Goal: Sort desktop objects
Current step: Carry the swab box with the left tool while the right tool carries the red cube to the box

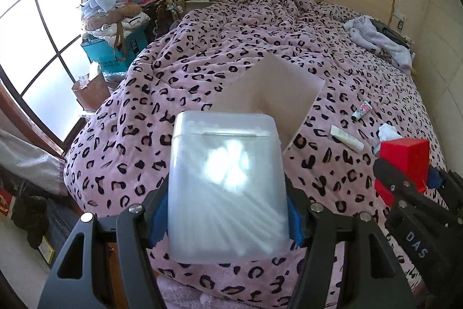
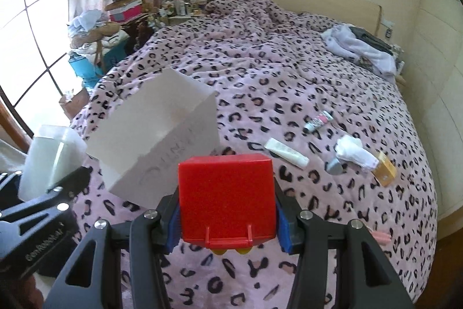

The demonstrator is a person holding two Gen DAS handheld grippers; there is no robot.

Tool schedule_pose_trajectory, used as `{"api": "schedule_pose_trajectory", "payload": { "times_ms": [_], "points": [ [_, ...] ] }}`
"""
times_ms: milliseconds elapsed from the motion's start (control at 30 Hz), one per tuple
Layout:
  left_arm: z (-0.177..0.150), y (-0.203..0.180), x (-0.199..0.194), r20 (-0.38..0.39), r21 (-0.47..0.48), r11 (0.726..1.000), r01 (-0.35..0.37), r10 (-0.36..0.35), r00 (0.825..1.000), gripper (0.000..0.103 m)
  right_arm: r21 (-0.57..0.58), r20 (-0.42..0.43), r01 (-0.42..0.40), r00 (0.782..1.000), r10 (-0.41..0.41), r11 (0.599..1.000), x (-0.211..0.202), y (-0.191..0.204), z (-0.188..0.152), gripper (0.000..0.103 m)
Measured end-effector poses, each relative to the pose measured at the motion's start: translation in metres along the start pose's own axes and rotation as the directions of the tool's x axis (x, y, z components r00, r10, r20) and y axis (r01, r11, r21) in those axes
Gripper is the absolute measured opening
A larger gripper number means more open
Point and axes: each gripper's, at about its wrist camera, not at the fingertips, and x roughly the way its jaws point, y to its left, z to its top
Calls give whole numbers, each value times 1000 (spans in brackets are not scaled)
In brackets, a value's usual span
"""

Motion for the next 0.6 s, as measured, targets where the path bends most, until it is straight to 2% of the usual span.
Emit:
{"api": "schedule_pose_trajectory", "payload": {
  "times_ms": [400, 600],
  "points": [
    [24, 12, 12, -1, -9, 1000, 15, -15, 1000, 66, -25, -10, -65, 998, 64, 998, 14, 21, 39, 52],
    [29, 24, 19, -3, -30, 999, 30, -30, 1000, 66, -38, -13, -123, 992, 123, 992, 25, 32, 62, 52]
  ]
}}
